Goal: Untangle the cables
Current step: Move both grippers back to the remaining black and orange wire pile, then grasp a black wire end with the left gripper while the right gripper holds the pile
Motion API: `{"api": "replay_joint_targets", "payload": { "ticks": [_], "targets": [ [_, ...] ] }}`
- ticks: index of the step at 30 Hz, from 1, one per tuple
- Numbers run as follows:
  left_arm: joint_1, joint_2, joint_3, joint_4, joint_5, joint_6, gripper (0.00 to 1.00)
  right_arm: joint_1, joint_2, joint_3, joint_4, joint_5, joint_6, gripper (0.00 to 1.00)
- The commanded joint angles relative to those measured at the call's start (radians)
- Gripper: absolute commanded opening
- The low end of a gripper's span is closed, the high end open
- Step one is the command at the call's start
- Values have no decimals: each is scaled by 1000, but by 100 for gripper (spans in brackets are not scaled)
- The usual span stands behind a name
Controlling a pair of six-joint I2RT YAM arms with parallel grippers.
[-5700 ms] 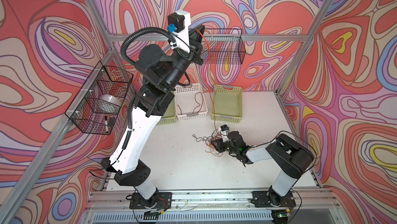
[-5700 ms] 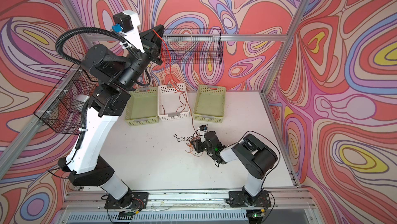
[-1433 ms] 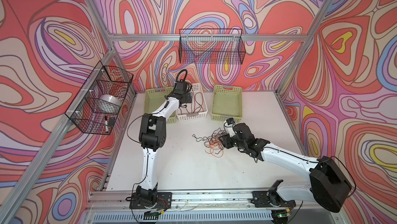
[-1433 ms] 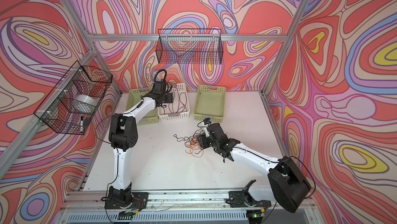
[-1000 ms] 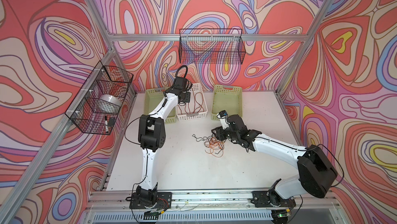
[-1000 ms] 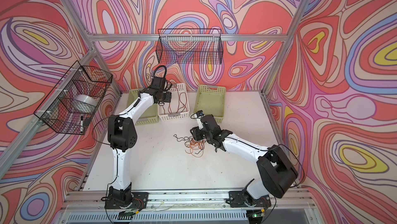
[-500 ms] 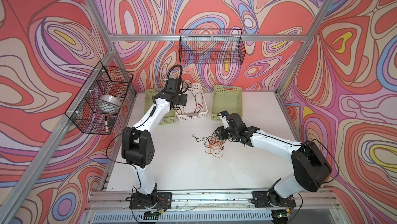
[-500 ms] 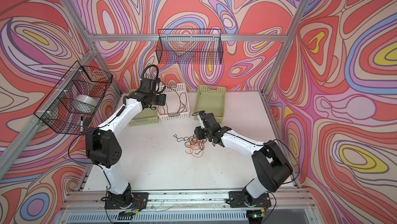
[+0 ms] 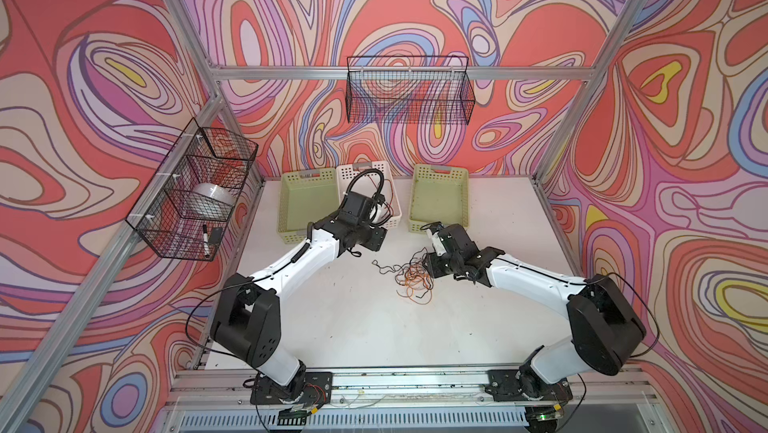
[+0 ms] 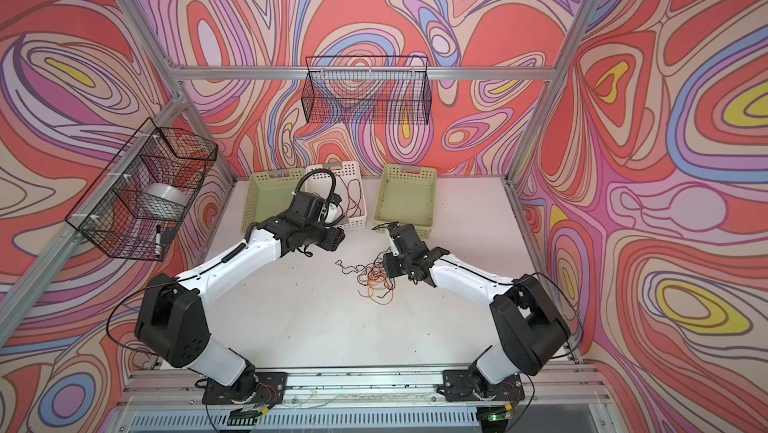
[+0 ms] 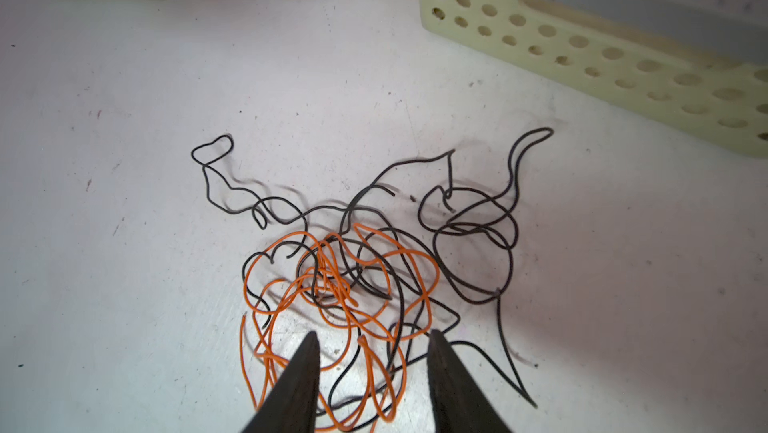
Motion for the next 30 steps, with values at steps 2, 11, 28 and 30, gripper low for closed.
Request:
{"api": "replay_joint_targets", "payload": {
  "ticks": [2, 11, 28, 30],
  "targets": [
    [-21, -33, -79, 3, -45, -245, 64, -2, -38, -11, -14, 10, -36, 43],
    [-39, 37, -155, 28, -131, -554, 65, -1, -53, -47, 22, -65, -35, 40],
    [-40, 217, -145, 128, -63, -637, 53, 1, -40, -64, 60, -104, -5, 32],
    [-42, 227, -149, 136, -52, -640, 49, 3, -42, -62, 59, -105, -4, 31]
  ]
}}
